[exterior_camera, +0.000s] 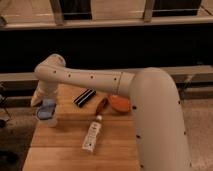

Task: Place the white sponge in the ceramic cup

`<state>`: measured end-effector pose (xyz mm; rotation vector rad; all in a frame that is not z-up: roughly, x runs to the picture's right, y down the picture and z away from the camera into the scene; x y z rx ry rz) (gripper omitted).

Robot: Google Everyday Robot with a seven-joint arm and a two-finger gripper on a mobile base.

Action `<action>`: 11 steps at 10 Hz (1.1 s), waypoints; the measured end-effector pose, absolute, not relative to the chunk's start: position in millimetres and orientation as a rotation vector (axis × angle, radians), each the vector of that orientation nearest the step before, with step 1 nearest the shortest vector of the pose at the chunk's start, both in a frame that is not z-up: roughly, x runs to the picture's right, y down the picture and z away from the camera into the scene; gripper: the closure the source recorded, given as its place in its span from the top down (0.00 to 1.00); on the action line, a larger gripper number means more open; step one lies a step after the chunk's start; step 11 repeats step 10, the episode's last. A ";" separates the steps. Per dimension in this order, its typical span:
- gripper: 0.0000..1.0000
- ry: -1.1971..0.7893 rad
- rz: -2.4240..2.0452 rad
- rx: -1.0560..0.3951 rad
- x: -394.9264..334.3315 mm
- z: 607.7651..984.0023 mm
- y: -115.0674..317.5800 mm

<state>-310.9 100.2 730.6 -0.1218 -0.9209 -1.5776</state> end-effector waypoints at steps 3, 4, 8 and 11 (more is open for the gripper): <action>0.80 -0.895 -1.589 -0.107 -310.9 730.5 83.3; 0.80 -0.883 -1.596 -0.101 -309.7 731.5 75.0; 0.80 -0.854 -1.619 -0.091 -304.7 733.2 54.9; 0.80 -0.863 -1.613 -0.094 -306.6 732.8 59.6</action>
